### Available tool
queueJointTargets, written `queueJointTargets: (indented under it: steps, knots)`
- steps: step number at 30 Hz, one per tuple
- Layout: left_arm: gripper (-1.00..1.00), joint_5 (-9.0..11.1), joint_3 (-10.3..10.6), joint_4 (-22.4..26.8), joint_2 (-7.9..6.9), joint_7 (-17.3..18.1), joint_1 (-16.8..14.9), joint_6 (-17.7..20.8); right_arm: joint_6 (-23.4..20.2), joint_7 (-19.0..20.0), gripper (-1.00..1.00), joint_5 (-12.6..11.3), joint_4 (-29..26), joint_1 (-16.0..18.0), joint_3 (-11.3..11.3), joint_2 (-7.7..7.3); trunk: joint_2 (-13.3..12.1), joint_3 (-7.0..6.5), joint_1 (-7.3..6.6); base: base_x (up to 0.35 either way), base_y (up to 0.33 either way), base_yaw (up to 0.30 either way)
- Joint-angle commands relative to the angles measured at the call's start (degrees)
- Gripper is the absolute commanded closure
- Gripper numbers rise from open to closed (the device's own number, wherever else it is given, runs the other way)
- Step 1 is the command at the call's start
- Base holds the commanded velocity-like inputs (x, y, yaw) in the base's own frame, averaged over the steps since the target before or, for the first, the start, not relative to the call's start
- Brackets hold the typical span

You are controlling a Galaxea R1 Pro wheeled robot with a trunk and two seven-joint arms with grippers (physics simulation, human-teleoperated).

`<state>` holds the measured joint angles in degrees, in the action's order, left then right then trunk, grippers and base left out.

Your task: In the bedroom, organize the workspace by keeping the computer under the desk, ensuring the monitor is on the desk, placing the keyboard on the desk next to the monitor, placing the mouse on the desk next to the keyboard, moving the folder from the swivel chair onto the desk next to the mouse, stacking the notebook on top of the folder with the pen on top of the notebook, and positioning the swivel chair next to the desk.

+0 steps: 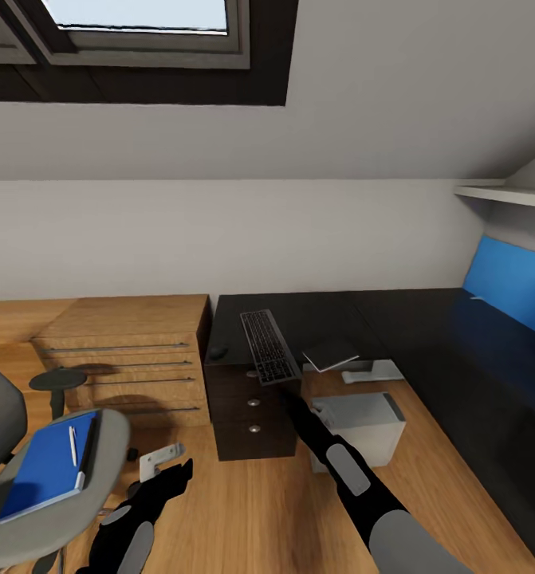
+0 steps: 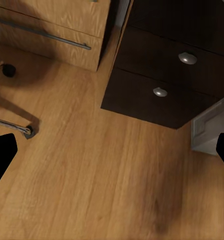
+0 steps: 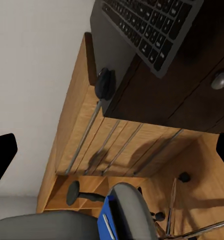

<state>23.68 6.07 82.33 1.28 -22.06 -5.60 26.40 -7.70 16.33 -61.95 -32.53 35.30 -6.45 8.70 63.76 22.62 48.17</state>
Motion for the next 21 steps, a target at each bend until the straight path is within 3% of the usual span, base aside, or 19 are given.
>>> queueJointTargets:
  steps: [1,5,12,17,21]
  knots:
    - [-1.00,0.6,0.1,0.1,0.11,-0.6,0.0,0.1,0.1,0.0,-1.00,-0.6,0.0,0.0,0.0,-0.03,0.5,0.25,0.23,0.000,0.000,0.000]
    - [-1.00,0.5,0.3,0.1,0.56,-0.6,0.0,0.1,5.8,-0.2,-1.00,-0.7,-0.1,0.0,0.2,0.04,2.1,0.97,1.11,0.000,0.000,0.000]
    - [-1.00,0.5,1.1,0.1,0.65,-0.7,0.0,0.1,9.1,-1.7,-1.00,-1.0,0.1,0.1,0.9,0.05,4.9,2.22,2.64,0.000,0.000,0.000]
    - [-1.00,0.4,1.6,0.0,0.66,-0.7,0.0,0.0,8.6,-2.1,-1.00,-4.3,0.1,0.1,5.7,0.07,6.9,3.12,3.74,0.000,0.000,0.000]
    - [-1.00,0.4,1.9,-0.1,0.66,-0.7,0.0,0.0,5.6,-2.2,-1.00,-7.5,0.2,0.1,6.8,0.04,8.5,3.84,4.62,0.000,0.000,0.000]
